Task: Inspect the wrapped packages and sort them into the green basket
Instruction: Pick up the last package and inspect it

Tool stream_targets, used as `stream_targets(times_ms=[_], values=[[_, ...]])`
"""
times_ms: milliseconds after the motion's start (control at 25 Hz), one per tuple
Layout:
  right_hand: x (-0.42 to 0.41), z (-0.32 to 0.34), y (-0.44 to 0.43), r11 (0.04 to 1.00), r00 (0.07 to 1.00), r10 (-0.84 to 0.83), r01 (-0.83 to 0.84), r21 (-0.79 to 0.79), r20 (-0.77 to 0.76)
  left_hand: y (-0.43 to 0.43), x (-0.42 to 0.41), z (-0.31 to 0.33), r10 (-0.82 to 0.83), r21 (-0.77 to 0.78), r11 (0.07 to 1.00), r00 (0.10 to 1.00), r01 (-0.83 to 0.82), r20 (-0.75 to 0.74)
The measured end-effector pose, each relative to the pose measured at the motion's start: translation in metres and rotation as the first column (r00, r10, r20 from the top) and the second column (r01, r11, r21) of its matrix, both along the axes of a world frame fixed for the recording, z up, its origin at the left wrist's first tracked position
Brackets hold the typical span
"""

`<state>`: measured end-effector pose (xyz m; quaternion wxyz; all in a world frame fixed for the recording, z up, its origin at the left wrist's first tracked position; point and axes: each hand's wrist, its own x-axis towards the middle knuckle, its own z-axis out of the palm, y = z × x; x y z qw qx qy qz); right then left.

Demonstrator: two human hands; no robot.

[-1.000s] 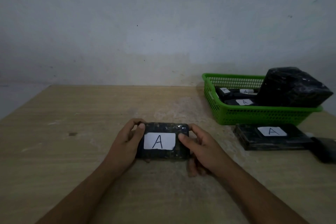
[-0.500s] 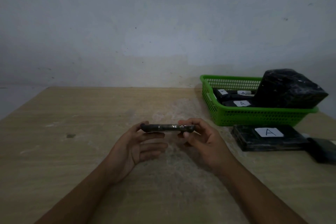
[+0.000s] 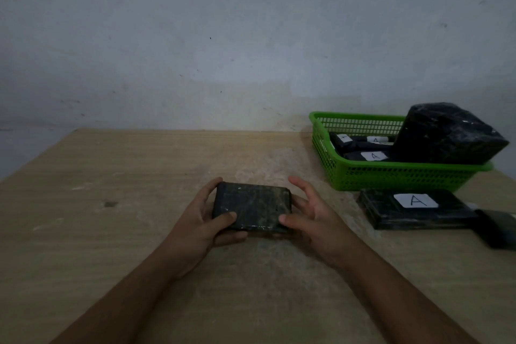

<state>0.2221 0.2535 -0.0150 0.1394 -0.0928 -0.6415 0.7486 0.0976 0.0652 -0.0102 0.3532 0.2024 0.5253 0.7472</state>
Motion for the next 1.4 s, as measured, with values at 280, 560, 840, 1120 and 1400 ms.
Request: stream_targets(times_ms=[280,560,840,1120,1400], values=[[0.0,-0.004,-0.005,0.984,0.997,0.005,-0.017,0.177,0.072,0.001,0.003,-0.004,-0.006,-0.015,1.0,0.991,0.004,-0.131],[0.0,-0.001,-0.012,0.964,0.998,-0.015,-0.001,0.266,0.058,0.002,0.006,-0.002,0.006,-0.027,1.0,0.988,-0.01,-0.154],[-0.004,0.009,-0.017,0.965,0.974,-0.214,0.199,0.172,0.076,0.001,0.007,-0.002,-0.038,-0.061,0.998,0.974,0.025,-0.224],[-0.007,0.003,-0.019,0.948,0.968,-0.242,0.219,0.232,0.074,0.005,0.006,-0.003,0.07,-0.108,0.991,0.991,-0.083,-0.115],[-0.005,0.006,-0.027,0.85,0.945,-0.328,0.304,0.429,-0.02,0.004,0.007,-0.003,0.024,-0.065,0.997,0.974,-0.039,-0.226]])
